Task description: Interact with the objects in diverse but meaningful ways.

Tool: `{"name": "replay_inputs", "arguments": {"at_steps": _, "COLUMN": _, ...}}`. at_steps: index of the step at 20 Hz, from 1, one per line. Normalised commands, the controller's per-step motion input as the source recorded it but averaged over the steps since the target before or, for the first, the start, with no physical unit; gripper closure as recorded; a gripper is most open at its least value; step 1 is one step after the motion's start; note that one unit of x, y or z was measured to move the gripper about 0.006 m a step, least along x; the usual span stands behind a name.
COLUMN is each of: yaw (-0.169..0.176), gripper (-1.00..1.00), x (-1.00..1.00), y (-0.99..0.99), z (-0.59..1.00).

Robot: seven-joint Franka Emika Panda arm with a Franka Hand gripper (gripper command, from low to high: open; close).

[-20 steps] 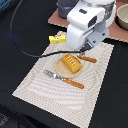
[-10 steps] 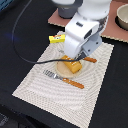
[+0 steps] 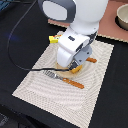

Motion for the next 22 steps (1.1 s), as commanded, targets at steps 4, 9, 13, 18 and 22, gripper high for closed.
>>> {"name": "replay_inputs", "arguments": {"at_steps": 4, "yaw": 0.0, "gripper": -1.0, "x": -0.49, "y": -0.09, "z": -0.28}}
{"name": "replay_inputs", "arguments": {"at_steps": 9, "yaw": 0.0, "gripper": -1.0, "x": -0.41, "y": -0.07, "z": -0.38}}
{"name": "replay_inputs", "arguments": {"at_steps": 13, "yaw": 0.0, "gripper": -1.0, "x": -0.41, "y": -0.06, "z": -0.41}}
{"name": "replay_inputs", "arguments": {"at_steps": 18, "yaw": 0.0, "gripper": -1.0, "x": -0.4, "y": -0.05, "z": -0.35}}
{"name": "replay_inputs", "arguments": {"at_steps": 22, "yaw": 0.0, "gripper": 1.0, "x": -0.38, "y": -0.04, "z": -0.28}}
